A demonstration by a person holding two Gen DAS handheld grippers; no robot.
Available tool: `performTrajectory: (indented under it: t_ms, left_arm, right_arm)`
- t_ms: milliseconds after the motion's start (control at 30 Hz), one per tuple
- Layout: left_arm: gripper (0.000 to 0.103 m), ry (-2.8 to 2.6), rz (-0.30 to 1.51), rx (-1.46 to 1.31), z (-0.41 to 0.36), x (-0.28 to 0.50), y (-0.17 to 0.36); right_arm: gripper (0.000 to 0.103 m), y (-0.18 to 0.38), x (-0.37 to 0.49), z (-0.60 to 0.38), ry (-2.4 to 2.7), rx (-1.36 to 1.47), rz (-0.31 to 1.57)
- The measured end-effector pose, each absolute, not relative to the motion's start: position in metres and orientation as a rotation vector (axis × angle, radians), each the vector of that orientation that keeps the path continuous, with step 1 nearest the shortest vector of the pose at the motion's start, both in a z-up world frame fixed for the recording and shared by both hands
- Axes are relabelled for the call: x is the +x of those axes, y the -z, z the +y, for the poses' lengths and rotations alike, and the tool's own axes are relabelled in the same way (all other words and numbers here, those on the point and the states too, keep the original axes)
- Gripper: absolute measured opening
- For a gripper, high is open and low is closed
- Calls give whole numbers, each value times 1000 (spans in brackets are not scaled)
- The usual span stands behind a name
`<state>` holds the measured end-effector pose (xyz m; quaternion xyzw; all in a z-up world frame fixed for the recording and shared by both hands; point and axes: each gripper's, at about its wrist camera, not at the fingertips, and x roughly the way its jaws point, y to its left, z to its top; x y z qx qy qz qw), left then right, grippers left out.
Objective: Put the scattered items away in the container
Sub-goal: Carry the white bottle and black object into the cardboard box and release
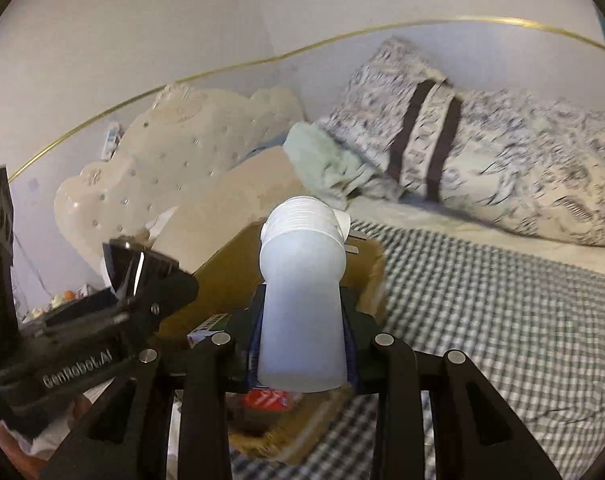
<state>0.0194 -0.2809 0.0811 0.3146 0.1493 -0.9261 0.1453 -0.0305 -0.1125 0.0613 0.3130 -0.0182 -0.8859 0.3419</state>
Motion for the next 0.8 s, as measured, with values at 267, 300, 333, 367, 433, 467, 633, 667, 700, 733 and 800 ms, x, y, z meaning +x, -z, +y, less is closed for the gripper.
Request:
performTrajectory:
  t_ms: [267, 300, 333, 367, 433, 467, 633, 667, 700, 733, 800]
  left_arm:
    - [103, 2647, 447, 953, -296, 14, -49]
    - [103, 2656, 449, 958, -294, 15, -48]
    - [103, 2671, 444, 963, -291, 14, -48]
    - [103, 2685, 432, 966, -287, 14, -49]
    - [103, 2705, 380, 969, -276, 13, -52]
    - [103, 2707, 356, 969, -270, 13, -54]
    - [103, 2791, 286, 922, -236, 20, -59]
    - [103, 2814, 265, 913, -227, 22, -59]
    - [103, 2834, 237, 910, -219, 23, -60]
    - [103, 2850, 208, 906, -210, 24, -60]
    - [103, 2871, 169, 901, -195, 26, -61]
  right_arm:
    - [73, -49, -65, -130, 2295, 807, -114]
    - [84, -52, -67, -124, 2301, 798, -163]
    - [88, -56, -66, -116, 2309, 767, -215]
    - [88, -60, -64, -109, 2319, 733, -253]
    - [88, -65, -58, -95, 2356, 711, -261]
    - [88, -67, -52, -88, 2402, 709, -235]
    - [90, -61, -4, -47, 2672, 686, -153]
    - [92, -58, 4, -36, 2701, 696, -175]
    - [94, -55, 13, -26, 2729, 714, -213]
    - [95, -51, 21, -15, 2756, 743, -263]
    - [96, -45, 29, -1, 2770, 801, -328]
